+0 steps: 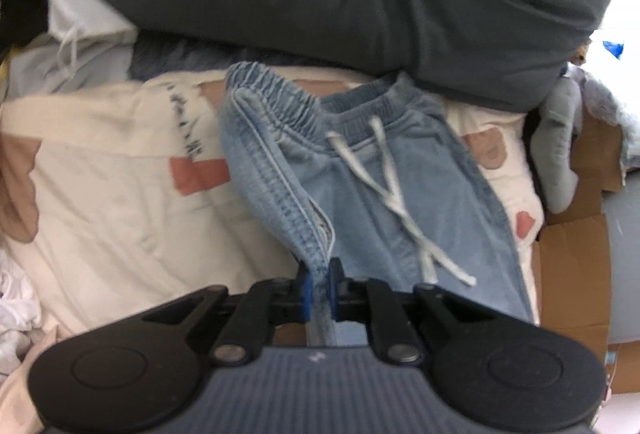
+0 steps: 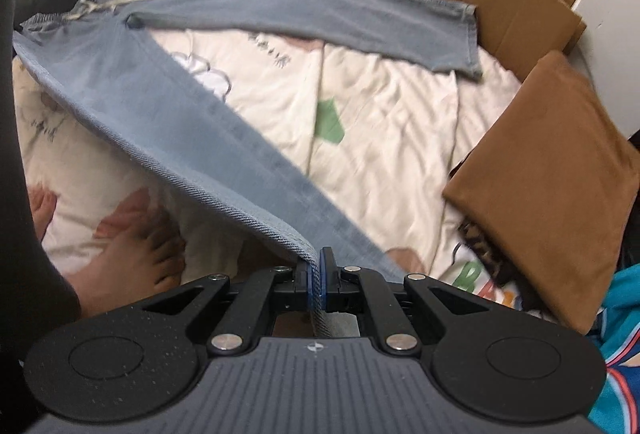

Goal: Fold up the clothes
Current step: 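Lift the jeans with both tools and carry them toward the cardboard box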

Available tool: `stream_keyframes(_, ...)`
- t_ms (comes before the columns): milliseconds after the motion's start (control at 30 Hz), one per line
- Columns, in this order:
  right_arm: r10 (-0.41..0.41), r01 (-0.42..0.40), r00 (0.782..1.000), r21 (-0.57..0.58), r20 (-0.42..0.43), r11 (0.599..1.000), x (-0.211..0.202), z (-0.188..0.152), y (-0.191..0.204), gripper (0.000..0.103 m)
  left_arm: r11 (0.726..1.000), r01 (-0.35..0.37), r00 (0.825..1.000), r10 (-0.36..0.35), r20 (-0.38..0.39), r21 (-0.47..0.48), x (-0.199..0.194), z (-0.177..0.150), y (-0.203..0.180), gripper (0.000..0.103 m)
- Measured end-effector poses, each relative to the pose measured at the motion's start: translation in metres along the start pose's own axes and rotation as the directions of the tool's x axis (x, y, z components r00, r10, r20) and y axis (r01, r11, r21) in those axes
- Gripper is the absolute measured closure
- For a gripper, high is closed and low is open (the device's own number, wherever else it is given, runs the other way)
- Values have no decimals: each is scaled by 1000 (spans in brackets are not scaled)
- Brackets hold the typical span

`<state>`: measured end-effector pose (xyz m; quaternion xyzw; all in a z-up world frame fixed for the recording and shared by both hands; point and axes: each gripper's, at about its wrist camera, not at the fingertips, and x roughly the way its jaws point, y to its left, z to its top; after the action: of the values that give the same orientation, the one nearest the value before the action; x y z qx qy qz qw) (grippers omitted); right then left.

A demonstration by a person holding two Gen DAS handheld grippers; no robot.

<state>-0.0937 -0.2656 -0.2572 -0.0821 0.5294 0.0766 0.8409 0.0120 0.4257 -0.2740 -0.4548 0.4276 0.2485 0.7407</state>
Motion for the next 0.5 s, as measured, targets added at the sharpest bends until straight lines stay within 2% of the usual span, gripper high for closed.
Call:
stream_keyframes(100, -3, 2, 1000, 28, 24, 1000, -7, 10, -9, 102, 1000, 15, 1000, -15, 12, 20, -9, 4, -20, 95)
stream_keyframes(300, 22, -30, 996, 91, 84, 995, -20, 37, -36, 102, 999, -12, 1000, 11, 28, 31, -17, 10, -59, 96)
stream_keyframes(500, 41, -48, 993, 56, 113, 997, -19, 61, -59, 102, 998, -29, 998, 26, 57, 50, -19, 14, -96, 96)
